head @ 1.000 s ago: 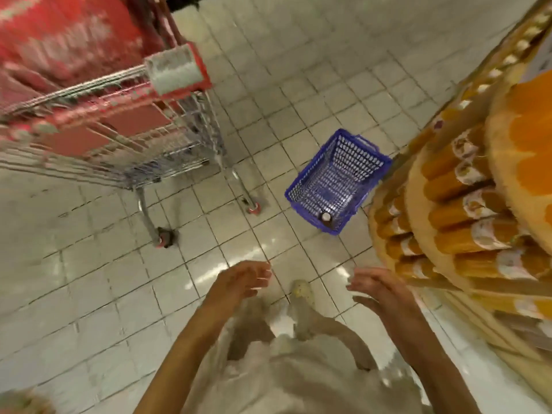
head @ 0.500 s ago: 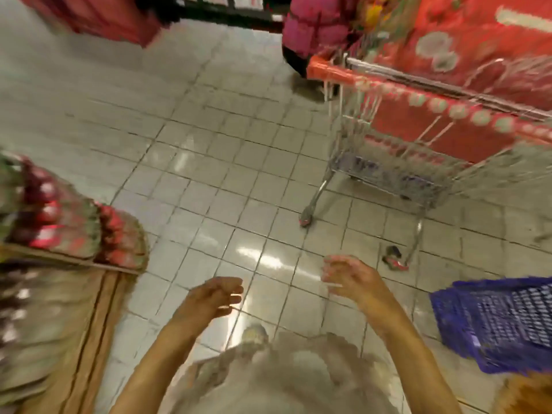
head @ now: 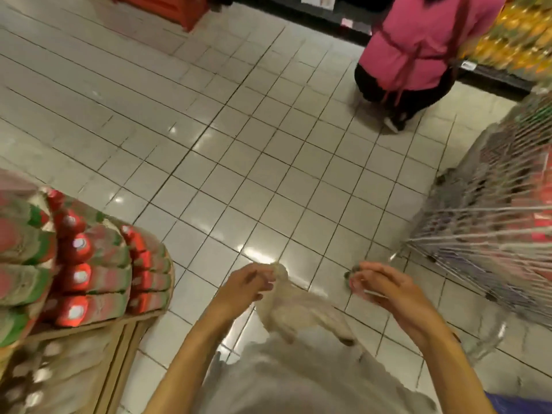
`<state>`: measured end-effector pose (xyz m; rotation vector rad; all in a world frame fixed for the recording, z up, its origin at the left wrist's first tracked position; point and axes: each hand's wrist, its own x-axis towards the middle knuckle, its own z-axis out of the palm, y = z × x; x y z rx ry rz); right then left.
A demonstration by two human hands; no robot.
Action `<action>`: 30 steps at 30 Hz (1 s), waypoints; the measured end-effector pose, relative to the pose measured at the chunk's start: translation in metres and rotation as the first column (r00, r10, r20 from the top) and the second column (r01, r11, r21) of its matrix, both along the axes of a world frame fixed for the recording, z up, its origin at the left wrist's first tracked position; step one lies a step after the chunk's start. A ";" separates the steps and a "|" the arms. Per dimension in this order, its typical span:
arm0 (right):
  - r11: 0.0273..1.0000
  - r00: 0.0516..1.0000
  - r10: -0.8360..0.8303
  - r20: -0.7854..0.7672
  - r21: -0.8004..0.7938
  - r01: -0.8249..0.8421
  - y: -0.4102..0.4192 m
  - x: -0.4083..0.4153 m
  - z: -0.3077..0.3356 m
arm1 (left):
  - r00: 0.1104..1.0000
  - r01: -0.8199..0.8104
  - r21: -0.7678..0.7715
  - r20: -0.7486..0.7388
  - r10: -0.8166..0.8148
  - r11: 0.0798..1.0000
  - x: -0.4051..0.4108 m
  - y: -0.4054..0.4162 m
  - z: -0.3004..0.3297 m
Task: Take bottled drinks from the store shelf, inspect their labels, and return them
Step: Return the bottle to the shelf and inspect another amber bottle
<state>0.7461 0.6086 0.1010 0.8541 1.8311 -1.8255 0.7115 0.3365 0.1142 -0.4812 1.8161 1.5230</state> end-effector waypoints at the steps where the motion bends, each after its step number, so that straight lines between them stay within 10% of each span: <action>1: 1.000 1.000 -0.008 -0.004 0.003 0.008 -0.005 -0.037 0.003 | 1.000 -0.023 0.024 0.016 0.023 0.999 -0.033 -0.005 0.005; 11: 0.991 0.981 0.135 -0.140 0.025 -0.133 -0.092 -0.412 0.034 | 0.959 -0.285 -0.099 -0.033 0.283 0.954 -0.361 -0.117 0.033; 30: 0.927 0.925 -0.376 -0.055 -0.004 0.376 -0.013 -0.951 0.013 | 0.939 0.300 -0.091 -0.146 -0.311 0.950 -1.072 0.026 0.042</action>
